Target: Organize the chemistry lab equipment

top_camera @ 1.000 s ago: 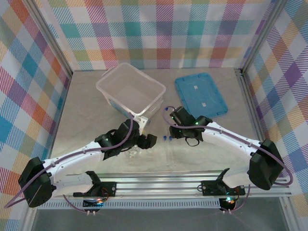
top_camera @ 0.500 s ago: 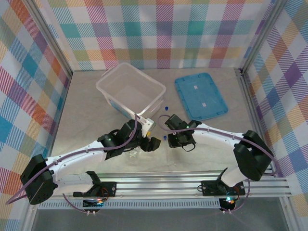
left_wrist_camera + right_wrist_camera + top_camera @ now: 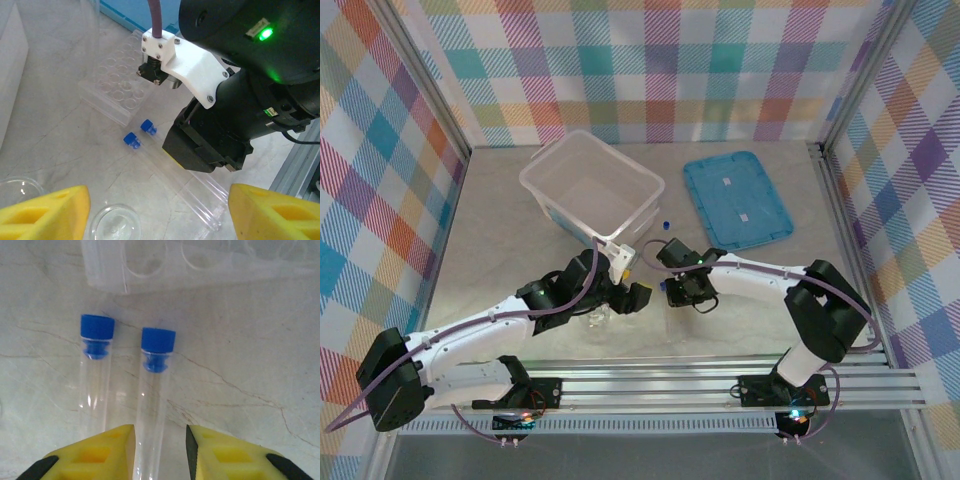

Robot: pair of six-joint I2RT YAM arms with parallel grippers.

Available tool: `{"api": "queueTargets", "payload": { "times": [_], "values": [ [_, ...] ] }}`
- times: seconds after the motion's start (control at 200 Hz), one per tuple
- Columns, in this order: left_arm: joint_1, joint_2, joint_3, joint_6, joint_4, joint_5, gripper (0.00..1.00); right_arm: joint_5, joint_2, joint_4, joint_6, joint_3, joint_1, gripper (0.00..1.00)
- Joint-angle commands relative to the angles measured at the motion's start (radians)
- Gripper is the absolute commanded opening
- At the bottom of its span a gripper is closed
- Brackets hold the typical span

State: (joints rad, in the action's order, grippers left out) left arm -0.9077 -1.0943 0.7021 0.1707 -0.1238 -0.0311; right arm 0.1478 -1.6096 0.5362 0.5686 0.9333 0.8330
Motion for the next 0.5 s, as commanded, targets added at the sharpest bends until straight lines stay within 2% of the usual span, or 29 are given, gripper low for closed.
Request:
{"api": "queueTargets", "payload": {
  "times": [0.0, 0.495],
  "values": [
    [-0.008, 0.024, -0.023, 0.004, 0.001, 0.023, 0.73, -0.001, -0.027, -0.001, 0.009, 0.024, 0.006, 0.33],
    [-0.008, 0.029, -0.032, 0.003, -0.005, 0.025, 0.73, 0.019, -0.113, 0.014, 0.018, 0.039, 0.005, 0.3]
  ]
}}
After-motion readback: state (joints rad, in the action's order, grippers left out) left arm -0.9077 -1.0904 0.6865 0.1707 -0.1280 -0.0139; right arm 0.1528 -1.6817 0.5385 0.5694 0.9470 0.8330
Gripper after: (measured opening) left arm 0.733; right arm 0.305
